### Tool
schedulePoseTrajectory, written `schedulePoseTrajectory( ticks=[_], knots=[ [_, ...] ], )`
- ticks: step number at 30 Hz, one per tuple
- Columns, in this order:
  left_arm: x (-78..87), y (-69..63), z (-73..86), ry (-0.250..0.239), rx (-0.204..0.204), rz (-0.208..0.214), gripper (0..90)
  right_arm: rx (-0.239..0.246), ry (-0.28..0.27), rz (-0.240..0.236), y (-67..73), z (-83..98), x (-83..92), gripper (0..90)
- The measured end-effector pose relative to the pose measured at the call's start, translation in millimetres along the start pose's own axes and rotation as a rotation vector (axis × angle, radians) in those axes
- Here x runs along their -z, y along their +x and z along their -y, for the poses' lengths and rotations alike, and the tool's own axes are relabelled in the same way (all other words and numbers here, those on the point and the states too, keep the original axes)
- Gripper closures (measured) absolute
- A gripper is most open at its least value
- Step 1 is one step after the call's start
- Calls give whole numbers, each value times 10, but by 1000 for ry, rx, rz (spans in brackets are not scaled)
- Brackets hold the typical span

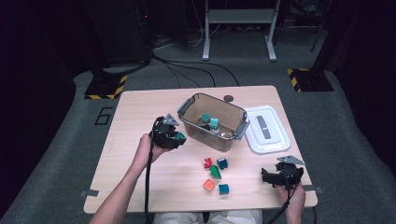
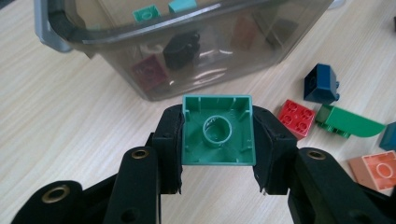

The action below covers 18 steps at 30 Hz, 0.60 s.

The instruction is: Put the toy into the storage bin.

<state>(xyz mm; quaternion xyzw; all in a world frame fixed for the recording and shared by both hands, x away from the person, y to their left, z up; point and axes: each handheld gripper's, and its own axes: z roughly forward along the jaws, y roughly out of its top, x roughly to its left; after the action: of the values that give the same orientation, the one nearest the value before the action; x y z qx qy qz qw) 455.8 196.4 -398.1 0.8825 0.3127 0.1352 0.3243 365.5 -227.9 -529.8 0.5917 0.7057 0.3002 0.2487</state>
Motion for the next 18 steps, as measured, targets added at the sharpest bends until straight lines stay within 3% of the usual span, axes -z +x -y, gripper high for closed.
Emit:
schedulePoseTrajectory(
  ticks=[18],
  knots=[
    [164, 154, -449, -22, -38, -39, 586, -4, -3, 1, -1, 1, -2, 0]
  ],
)
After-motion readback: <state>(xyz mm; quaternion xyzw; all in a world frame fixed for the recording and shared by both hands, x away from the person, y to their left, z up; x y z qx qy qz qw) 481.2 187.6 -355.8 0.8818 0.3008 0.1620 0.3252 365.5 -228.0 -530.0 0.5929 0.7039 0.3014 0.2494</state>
